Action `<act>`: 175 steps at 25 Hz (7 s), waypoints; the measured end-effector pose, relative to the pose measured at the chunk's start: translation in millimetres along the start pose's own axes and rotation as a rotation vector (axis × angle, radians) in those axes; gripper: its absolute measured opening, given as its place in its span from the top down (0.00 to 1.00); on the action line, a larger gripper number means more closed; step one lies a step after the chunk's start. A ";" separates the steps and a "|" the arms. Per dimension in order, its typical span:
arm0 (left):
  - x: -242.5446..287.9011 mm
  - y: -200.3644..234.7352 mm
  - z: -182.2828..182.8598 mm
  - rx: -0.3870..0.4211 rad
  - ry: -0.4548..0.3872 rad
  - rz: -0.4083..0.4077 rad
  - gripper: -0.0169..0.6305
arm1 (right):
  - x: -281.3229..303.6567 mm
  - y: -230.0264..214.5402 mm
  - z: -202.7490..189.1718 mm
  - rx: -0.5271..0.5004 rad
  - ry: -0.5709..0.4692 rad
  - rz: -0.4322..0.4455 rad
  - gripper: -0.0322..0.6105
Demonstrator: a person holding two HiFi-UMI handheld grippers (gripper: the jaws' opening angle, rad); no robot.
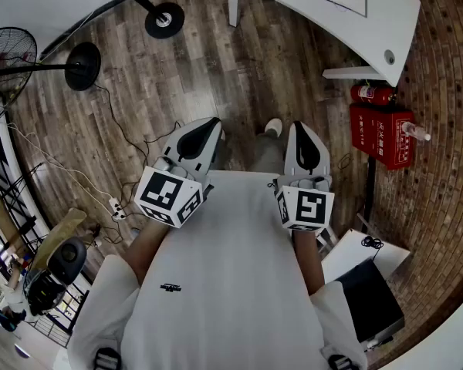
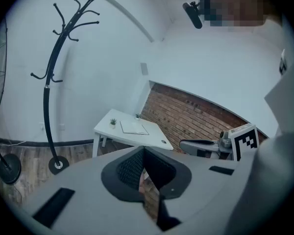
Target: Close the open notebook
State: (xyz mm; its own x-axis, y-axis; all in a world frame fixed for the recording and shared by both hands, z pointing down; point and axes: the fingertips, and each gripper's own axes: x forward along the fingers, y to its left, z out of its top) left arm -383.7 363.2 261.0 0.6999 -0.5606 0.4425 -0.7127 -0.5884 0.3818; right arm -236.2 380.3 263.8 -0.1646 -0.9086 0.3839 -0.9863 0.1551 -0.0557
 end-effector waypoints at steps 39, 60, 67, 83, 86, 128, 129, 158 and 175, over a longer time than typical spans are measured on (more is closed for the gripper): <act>149.1 -278.1 -20.6 0.130 -0.022 -0.004 0.97 | -160.2 -260.9 -30.3 0.126 -0.137 0.051 0.93; 332.2 -83.9 163.5 0.071 0.005 -0.138 0.97 | 138.1 -304.0 92.9 0.135 -0.054 -0.080 0.93; 366.0 -47.4 201.2 0.062 -0.032 -0.143 0.97 | 188.3 -325.1 118.6 0.139 -0.071 -0.100 0.93; 416.0 -68.0 223.7 0.084 -0.032 -0.031 0.97 | 215.1 -383.5 124.1 0.158 -0.060 0.034 0.93; 428.0 -74.4 221.9 0.099 -0.012 -0.019 0.97 | 220.3 -399.2 116.5 0.177 -0.040 0.042 0.93; 588.3 -41.1 119.3 -0.011 0.274 0.051 0.97 | 360.0 -490.1 -81.9 0.689 0.365 0.088 0.59; 590.8 -37.8 116.6 -0.012 0.282 0.055 0.97 | 362.4 -490.6 -86.8 0.713 0.373 0.085 0.58; 614.1 -27.8 78.3 -0.063 0.380 0.061 0.97 | 391.2 -500.9 -126.1 1.002 0.418 -0.023 0.55; 616.2 -26.7 79.1 -0.060 0.382 0.060 0.97 | 384.7 -512.0 -145.8 0.954 0.480 -0.151 0.83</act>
State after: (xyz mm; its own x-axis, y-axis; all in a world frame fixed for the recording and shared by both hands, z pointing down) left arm 70.3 -12.6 459.3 0.5974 -0.3290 0.7313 -0.7610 -0.5201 0.3877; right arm 206.8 7.9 574.4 -0.2244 -0.6140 0.7568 -0.6300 -0.5010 -0.5933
